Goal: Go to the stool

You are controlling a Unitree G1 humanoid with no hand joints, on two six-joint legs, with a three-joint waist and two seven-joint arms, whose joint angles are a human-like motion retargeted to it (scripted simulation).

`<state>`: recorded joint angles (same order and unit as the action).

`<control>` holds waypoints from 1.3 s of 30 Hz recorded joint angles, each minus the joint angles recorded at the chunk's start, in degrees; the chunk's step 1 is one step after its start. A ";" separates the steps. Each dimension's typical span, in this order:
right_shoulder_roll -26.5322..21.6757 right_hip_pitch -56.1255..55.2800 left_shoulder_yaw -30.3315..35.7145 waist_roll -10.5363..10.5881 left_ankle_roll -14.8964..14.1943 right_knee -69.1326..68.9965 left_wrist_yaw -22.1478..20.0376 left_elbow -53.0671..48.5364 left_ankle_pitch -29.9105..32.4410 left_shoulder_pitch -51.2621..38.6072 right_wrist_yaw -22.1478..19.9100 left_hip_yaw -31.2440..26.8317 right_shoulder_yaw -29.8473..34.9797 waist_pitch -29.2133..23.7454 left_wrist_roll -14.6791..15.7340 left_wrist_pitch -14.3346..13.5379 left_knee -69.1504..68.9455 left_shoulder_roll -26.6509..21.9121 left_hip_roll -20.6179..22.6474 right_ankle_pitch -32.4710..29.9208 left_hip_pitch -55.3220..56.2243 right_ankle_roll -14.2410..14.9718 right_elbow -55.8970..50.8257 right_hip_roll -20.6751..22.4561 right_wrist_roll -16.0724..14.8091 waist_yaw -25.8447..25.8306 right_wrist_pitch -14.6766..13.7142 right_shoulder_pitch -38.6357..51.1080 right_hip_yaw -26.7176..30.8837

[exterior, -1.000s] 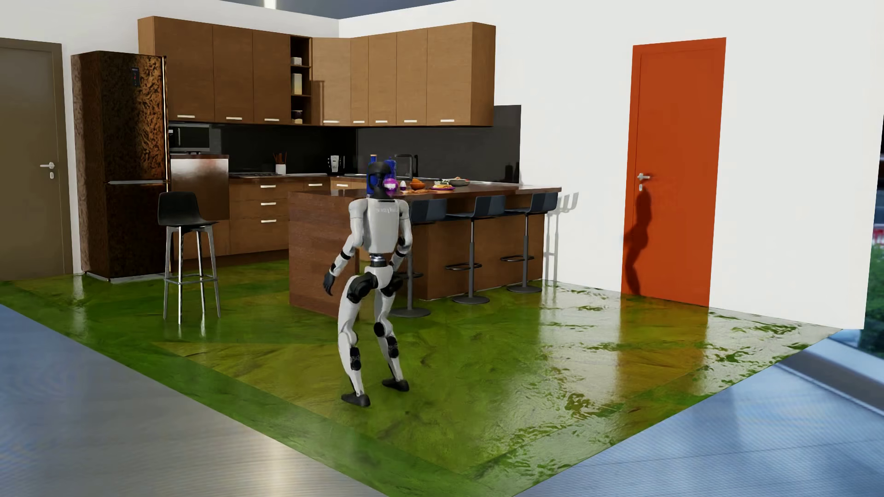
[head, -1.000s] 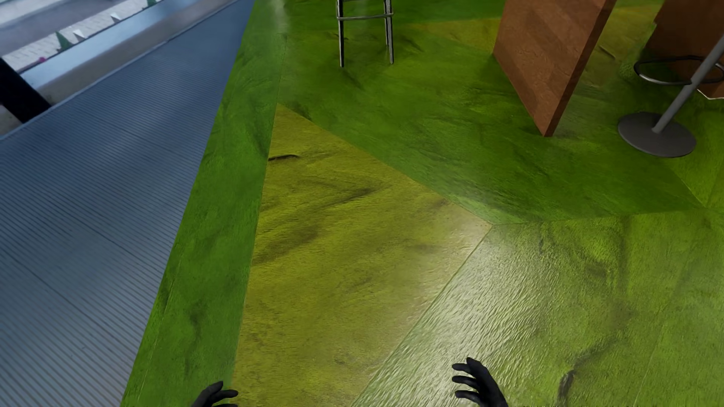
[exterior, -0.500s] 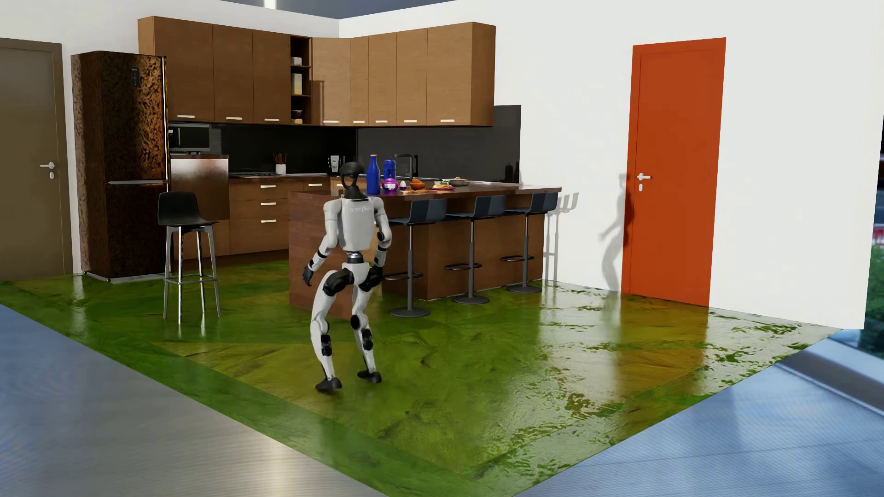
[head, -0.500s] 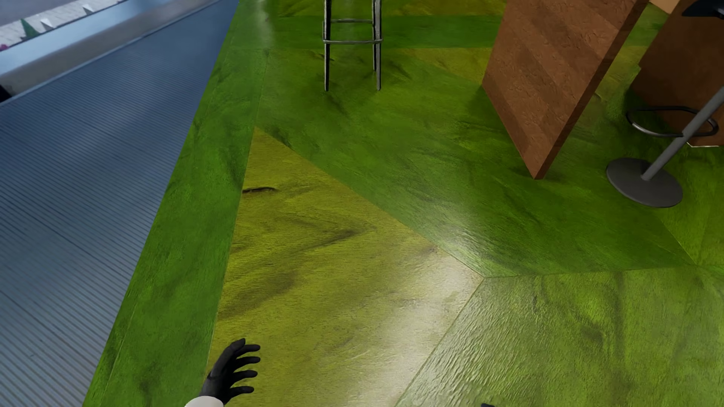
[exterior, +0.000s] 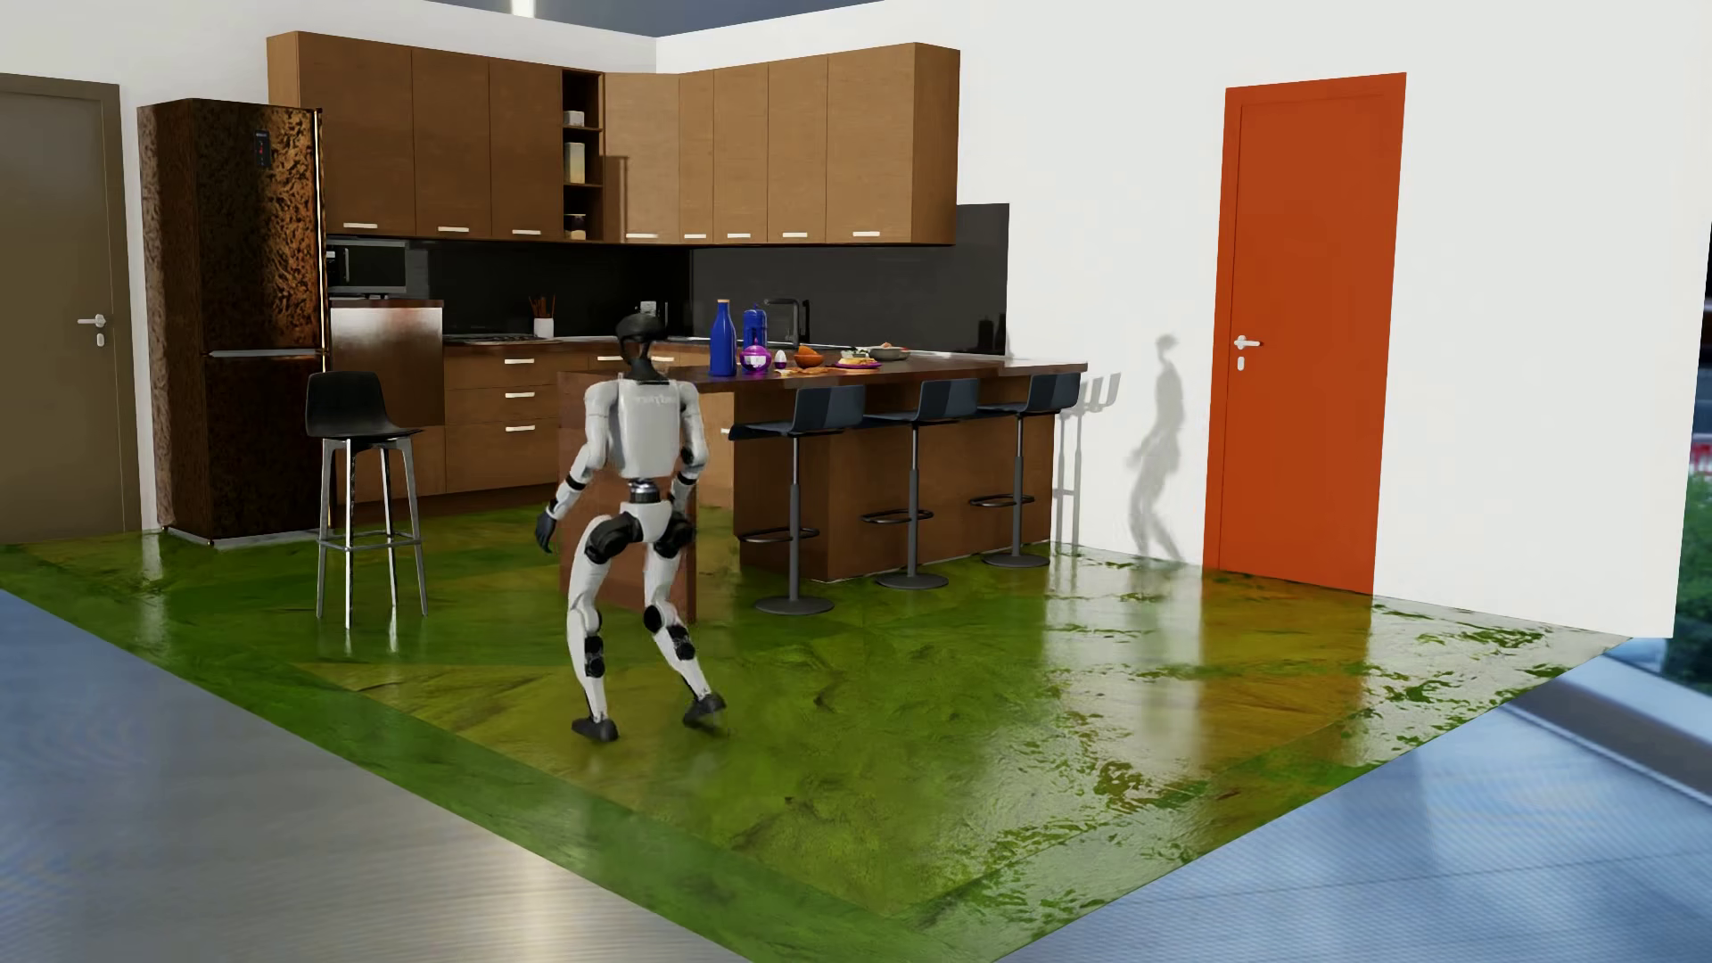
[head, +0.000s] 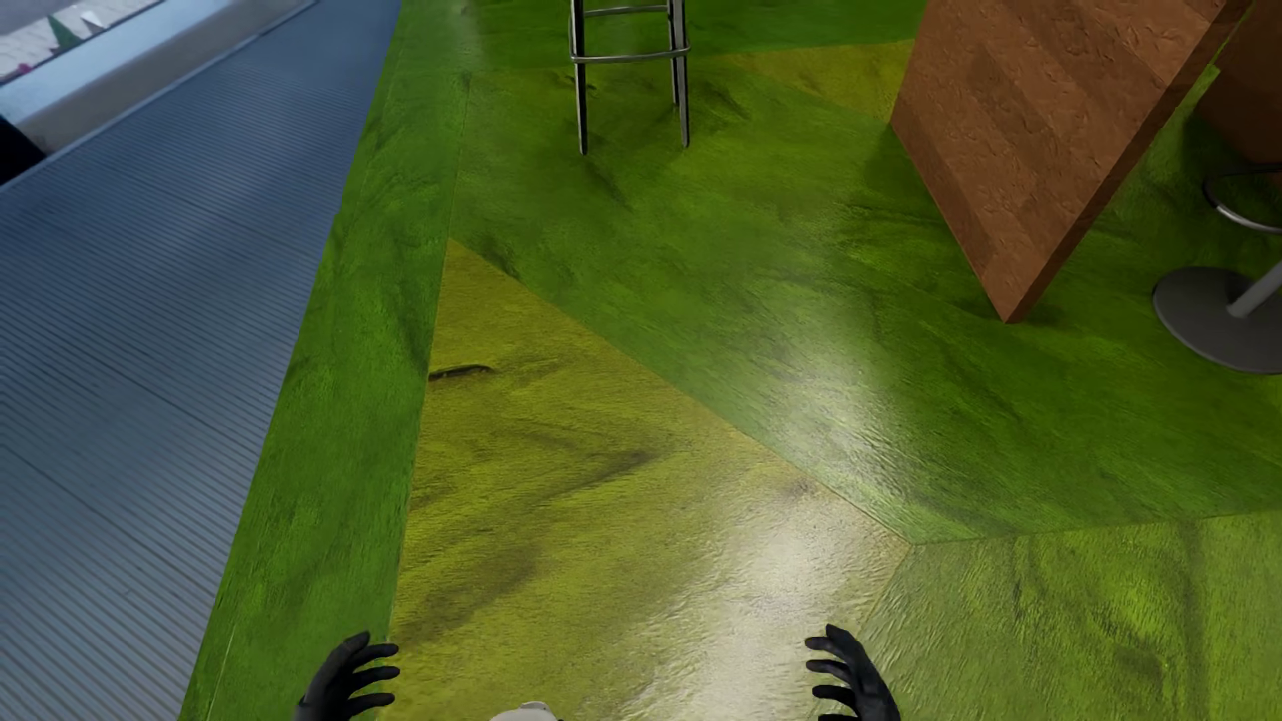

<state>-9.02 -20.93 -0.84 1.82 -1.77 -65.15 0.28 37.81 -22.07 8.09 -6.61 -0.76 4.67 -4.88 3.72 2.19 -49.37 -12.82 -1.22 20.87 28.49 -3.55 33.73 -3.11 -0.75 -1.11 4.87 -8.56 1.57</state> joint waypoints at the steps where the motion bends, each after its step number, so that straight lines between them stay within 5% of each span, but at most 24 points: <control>1: -0.47 -5.05 -0.69 -0.67 2.19 -5.39 -0.04 -0.37 -0.53 0.37 0.60 0.37 1.31 0.57 -0.90 -0.97 1.64 -1.04 0.45 -8.36 -2.08 -3.64 1.75 -0.48 -0.21 0.40 -0.36 0.70 -0.27; 2: 0.42 -8.79 -0.64 -1.27 -1.77 -4.28 -0.71 1.10 -0.88 1.14 2.66 0.16 -0.48 1.84 -1.64 -3.81 3.77 -1.32 0.20 -6.99 -4.17 -3.87 0.79 -0.78 -0.59 -0.36 -0.09 -0.62 -1.60; 3: 1.05 -10.62 0.91 -2.37 -1.09 1.48 -1.49 -1.13 -1.77 1.84 5.42 0.73 -1.61 2.27 -2.17 -4.10 5.30 -0.57 -0.09 -2.38 -7.02 -1.19 -1.24 -1.27 -0.27 -1.46 0.80 -1.58 -2.84; 4: 0.23 -11.14 2.75 -3.35 -0.91 11.10 -1.96 -3.71 -3.46 0.41 8.38 1.14 -3.12 2.44 -2.83 -2.68 4.70 1.44 -0.05 0.96 -9.12 1.11 -1.50 -2.31 0.57 -1.83 1.12 -2.67 -3.27; 5: -2.10 -9.67 4.33 -3.33 -2.23 16.75 -1.89 -3.15 -4.54 -2.88 10.65 0.72 -2.98 3.01 -3.82 -1.03 -0.74 4.23 -0.38 -2.96 -8.19 5.02 2.66 -2.38 1.94 -2.42 0.91 -2.34 -2.85; 6: -2.77 -8.60 5.97 -3.34 -2.54 16.44 -1.29 -4.09 0.70 -3.81 11.37 0.77 -2.14 3.09 -4.65 0.82 -7.90 4.47 -0.40 -1.64 -5.43 4.86 3.90 -1.99 2.74 -2.50 0.87 -2.44 -2.18; 8: -3.19 -4.92 4.49 -0.74 -2.86 19.46 0.81 -5.16 5.60 -3.30 9.74 0.36 -1.80 4.39 -5.09 2.92 -13.71 6.70 -0.92 -0.36 -0.22 4.84 6.49 -1.29 0.90 -0.16 -1.68 -7.65 -3.02; 11: 0.61 0.42 2.35 3.70 -3.85 21.33 5.30 -2.38 -1.88 2.21 4.49 0.07 -2.16 3.72 -3.95 -1.62 4.15 3.33 -3.94 2.74 2.57 5.35 0.92 0.68 -3.41 3.16 -3.57 -3.65 -3.05; 12: 1.20 1.79 2.30 3.74 -4.17 19.74 5.57 -1.06 6.19 3.68 4.44 0.29 -0.85 3.27 -3.98 -3.22 5.87 0.76 -5.02 5.06 1.55 5.44 0.34 0.97 -3.36 3.13 -4.91 -1.41 -2.62; 14: 1.29 2.15 1.26 0.51 -2.56 14.79 2.59 -1.87 6.40 3.02 6.33 0.82 0.75 2.60 -3.24 -3.28 5.46 -1.09 -3.74 7.11 -0.65 3.48 1.50 -0.23 -3.23 2.53 -6.61 1.94 -2.02; 16: 0.86 3.92 1.92 -2.89 -2.74 15.65 -3.63 -4.19 5.04 1.11 9.30 1.32 -1.36 2.97 -1.84 -2.79 7.63 1.91 -3.17 6.99 -3.25 5.13 2.95 -0.61 -3.54 0.05 -4.29 1.59 -1.00; 19: -1.21 6.91 -0.44 -3.94 -3.22 15.23 -9.08 -1.24 0.03 -0.95 7.88 0.92 0.48 2.18 0.17 -4.23 5.49 4.38 -4.58 7.26 -5.83 3.87 0.95 0.96 -3.19 -2.78 1.18 0.08 -0.97; 22: 1.46 -3.76 -0.32 -4.26 -3.46 -3.38 -8.13 -0.58 -2.34 3.19 2.40 -0.42 -0.07 1.74 0.53 -3.75 7.20 1.49 -4.48 -12.96 -9.14 -0.13 0.42 1.86 -2.83 -0.84 3.96 1.44 -0.96; 23: 1.40 -6.36 0.04 -5.10 -3.68 -2.66 -6.73 -0.37 -2.88 4.40 3.24 0.20 -0.71 2.43 0.20 -2.84 9.06 0.24 -4.37 -9.80 -11.39 -3.75 0.77 0.70 -2.11 -1.23 4.08 0.71 -2.25; 25: 0.40 -8.73 2.69 -6.30 -4.30 11.36 -3.48 -3.26 -5.85 0.18 6.13 0.66 -3.79 3.16 -0.86 1.38 8.66 1.78 -3.62 3.44 -14.16 -1.19 -1.05 -0.98 2.29 -3.16 3.93 -2.36 -3.91; 26: -2.10 -7.11 2.60 -5.27 -4.75 15.56 -1.85 -3.04 -6.99 -2.85 6.65 0.52 -3.24 2.76 -1.13 1.51 0.66 5.02 -4.48 1.85 -12.36 3.92 3.18 -0.73 4.21 -3.46 2.60 -2.14 -3.95; 28: -2.85 -4.21 4.22 -3.04 -4.61 16.41 1.54 -1.55 8.67 -4.37 5.23 -0.91 0.07 2.38 -2.00 1.61 -17.09 4.93 -3.20 4.03 -2.15 4.03 7.45 -0.53 4.02 -1.35 -1.17 -4.09 -3.13; 31: 0.25 3.32 1.05 3.62 -4.41 21.53 4.87 -3.73 2.74 -0.50 4.10 0.46 -1.21 2.41 -3.68 0.91 -9.41 3.52 -1.13 6.11 6.60 5.18 2.39 -0.14 -3.15 3.23 -4.08 -5.09 -3.64; 33: 1.09 3.03 0.22 6.01 -5.03 11.71 3.60 -0.62 5.43 1.00 5.23 1.02 -0.99 1.45 -5.70 -3.33 3.90 1.41 -2.53 7.10 6.46 4.87 -0.87 0.57 -3.05 1.86 -4.55 -1.18 -2.82; 34: 1.35 -3.08 1.58 4.57 -2.25 -1.69 1.26 1.23 11.68 -0.62 6.36 1.55 -0.77 1.09 -5.92 -5.24 3.96 -1.08 -2.00 0.12 5.73 1.09 -1.76 0.28 -2.24 0.57 -4.19 0.02 -1.79; 35: -0.11 -9.03 0.83 1.97 2.17 -7.54 -2.30 -0.61 10.17 -1.73 7.88 1.95 1.43 1.51 -5.22 -6.79 3.57 -1.92 -1.39 -7.84 5.16 -1.48 0.21 0.46 -1.87 0.58 -3.61 -0.70 -1.11; 37: -1.53 -10.51 1.59 -3.14 -0.74 5.52 -8.29 -3.00 6.80 -0.83 10.76 2.06 -2.37 1.86 -2.06 -10.64 3.91 0.61 -1.35 0.42 1.47 3.50 0.16 -1.24 -1.92 0.13 1.14 -3.57 -0.19; 38: -3.93 -9.10 3.81 -4.84 0.07 14.73 -9.57 -3.19 3.15 -1.82 11.26 1.71 -3.72 3.32 -0.80 -9.61 1.59 3.04 -1.14 -0.79 1.80 8.55 3.64 -2.59 -1.98 0.49 3.39 -3.82 0.44; 39: -3.92 -7.13 3.61 -4.75 -0.51 16.24 -9.00 -2.11 1.02 0.52 10.44 1.31 -3.75 4.26 -1.15 -7.81 1.44 4.40 -2.14 -0.13 0.36 7.26 4.39 -1.42 -1.33 -1.08 5.92 -1.62 0.12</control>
<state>-12.95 -28.05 2.77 -2.93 -2.28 -48.91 -8.72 35.70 -21.04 8.61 3.83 0.55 0.92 -0.61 2.57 -5.62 -47.93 -8.42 -3.36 20.74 28.85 3.70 38.12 -4.52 -2.08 -2.19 10.79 -10.18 1.70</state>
